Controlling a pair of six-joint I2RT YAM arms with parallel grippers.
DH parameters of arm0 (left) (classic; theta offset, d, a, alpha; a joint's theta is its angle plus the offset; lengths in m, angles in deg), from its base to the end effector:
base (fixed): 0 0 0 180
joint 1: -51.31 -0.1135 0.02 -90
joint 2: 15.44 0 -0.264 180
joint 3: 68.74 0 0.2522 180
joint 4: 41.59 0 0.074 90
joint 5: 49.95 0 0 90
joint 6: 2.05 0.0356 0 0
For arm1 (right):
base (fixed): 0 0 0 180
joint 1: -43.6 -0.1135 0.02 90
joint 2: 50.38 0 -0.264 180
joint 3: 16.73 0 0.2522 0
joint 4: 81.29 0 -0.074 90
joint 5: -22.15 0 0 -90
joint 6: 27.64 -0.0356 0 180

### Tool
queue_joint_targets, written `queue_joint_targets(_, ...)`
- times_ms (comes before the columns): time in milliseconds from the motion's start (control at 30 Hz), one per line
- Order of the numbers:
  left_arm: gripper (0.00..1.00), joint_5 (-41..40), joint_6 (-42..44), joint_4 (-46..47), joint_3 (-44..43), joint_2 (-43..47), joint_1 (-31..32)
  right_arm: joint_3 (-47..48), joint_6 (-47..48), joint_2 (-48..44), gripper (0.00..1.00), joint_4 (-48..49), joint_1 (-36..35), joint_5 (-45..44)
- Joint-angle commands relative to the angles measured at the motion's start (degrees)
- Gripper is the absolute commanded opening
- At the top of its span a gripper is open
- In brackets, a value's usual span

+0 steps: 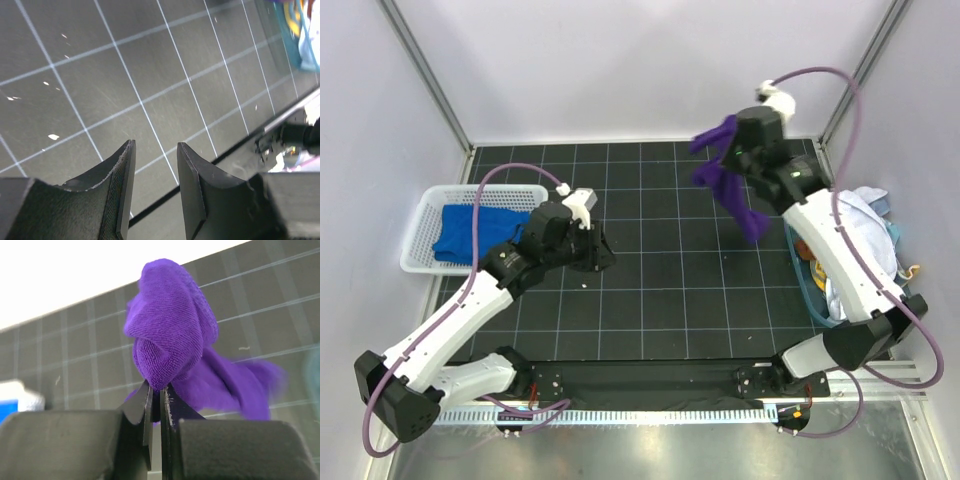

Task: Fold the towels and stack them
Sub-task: Move the towel to the center of the board

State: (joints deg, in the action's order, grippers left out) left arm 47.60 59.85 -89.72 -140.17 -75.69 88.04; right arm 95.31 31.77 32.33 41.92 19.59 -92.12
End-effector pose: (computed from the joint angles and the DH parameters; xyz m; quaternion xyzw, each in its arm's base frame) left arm 0.1765 -0.1376 0.3259 0.0965 0.8881 -0.2886 0.3446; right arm 0.2808 0.1090 0.4498 0.1569 0.8280 0.0731 0.5334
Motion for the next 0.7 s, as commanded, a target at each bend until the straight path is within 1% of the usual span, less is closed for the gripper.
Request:
queue_joint_targets(0,0.42,-2.7,-1.5,0.4,-2.9,1.1,-2.1,-4.3,-0.9,1.9,0.01,4.8,-8.1,-1.9)
queue_joint_targets(33,0.42,-3.0,-1.9,0.4,-2.8,1.2,-2.6,-6.4,-1.6,1.9,0.01,5.9,-9.8,-0.8)
queue_joint_targets(67,0.42,-3.2,-2.3,0.3,-2.7,1.3,-3.1,-11.7,-1.8,1.6,0.01,8.7,-13.4,-0.4)
queue_joint_targets(133,0.42,-3.7,-3.2,0.3,-2.2,1.8,-4.6,-17.9,-2.7,0.8,0.01,11.0,-17.1,-1.0)
queue_joint_targets(167,0.42,-4.4,-3.4,0.4,-1.9,2.1,-4.7,-24.8,-4.0,-0.2,0.01,14.4,-20.1,-0.5)
queue_joint_targets(233,0.42,-6.2,-4.2,0.8,-1.0,2.6,-5.6,-31.0,-6.9,-1.3,0.01,16.0,-22.8,-0.2)
queue_joint_targets(267,0.42,-6.5,-4.5,1.0,-0.9,2.6,-5.8,-36.7,-9.2,-1.9,0.01,17.6,-25.4,-0.2)
queue_joint_targets(333,0.42,-6.8,-5.6,1.3,-0.4,2.2,-6.1,-41.9,-11.8,-4.4,0.01,17.6,-27.5,-1.7)
queue_joint_targets(367,0.42,-6.5,-6.0,2.3,-0.2,1.5,-6.1,-46.9,-13.4,-5.6,0.01,18.1,-28.1,-1.0)
queue_joint_targets(433,0.41,-5.9,-7.3,3.7,0.3,0.1,-6.1,-50.9,-16.4,-8.9,0.02,18.3,-29.2,-0.1)
queue_joint_targets(467,0.41,-4.6,-8.4,6.1,1.2,-1.6,-6.1,-53.8,-17.2,-10.0,0.05,18.2,-29.7,0.0)
queue_joint_targets(500,0.41,-4.2,-9.2,6.9,1.5,-2.8,-6.1,-54.9,-17.9,-10.9,0.12,18.2,-30.4,0.2)
queue_joint_targets(567,0.41,-3.4,-10.9,9.2,2.8,-4.8,-6.1,-56.2,-18.4,-13.5,0.20,16.5,-32.3,-0.3)
queue_joint_targets(600,0.41,-3.9,-11.6,11.9,3.3,-7.0,-6.0,-56.2,-18.7,-14.2,0.30,15.4,-32.9,-1.5)
queue_joint_targets(667,0.43,-4.6,-12.6,14.9,3.9,-9.5,-6.1,-55.0,-18.5,-16.0,0.42,13.1,-33.2,-2.4)
